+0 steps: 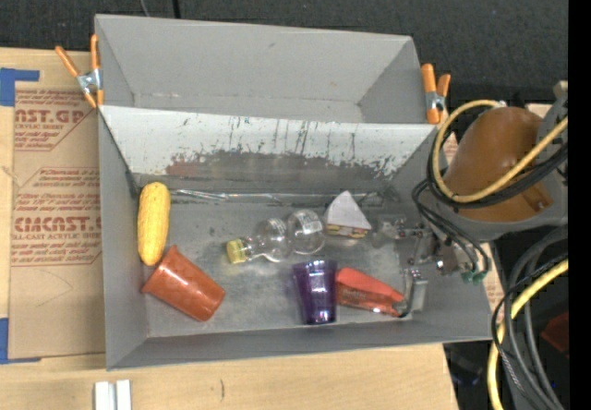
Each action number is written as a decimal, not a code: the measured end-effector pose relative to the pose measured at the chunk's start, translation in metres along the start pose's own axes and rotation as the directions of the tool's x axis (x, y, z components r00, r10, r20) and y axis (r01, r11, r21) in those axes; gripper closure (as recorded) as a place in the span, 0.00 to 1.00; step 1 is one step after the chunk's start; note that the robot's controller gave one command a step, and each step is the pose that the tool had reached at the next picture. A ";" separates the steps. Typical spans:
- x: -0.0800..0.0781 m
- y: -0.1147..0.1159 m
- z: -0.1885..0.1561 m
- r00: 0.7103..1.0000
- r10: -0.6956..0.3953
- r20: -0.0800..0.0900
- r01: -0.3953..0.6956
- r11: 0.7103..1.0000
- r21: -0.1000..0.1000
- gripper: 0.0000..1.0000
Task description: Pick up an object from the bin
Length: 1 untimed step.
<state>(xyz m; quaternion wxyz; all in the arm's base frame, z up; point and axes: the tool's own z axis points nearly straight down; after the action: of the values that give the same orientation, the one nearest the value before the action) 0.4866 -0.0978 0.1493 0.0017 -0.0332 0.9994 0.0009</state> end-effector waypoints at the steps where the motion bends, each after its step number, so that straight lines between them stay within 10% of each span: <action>1: -0.003 0.022 0.063 0.999 0.035 0.003 -0.035 0.999 0.004 0.00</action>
Offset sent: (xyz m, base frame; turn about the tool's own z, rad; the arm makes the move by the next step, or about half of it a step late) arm -0.0073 0.0388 -0.0694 -0.0141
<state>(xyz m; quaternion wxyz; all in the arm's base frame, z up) 0.4882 -0.0760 0.0858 0.0033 -0.0159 0.9999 -0.0011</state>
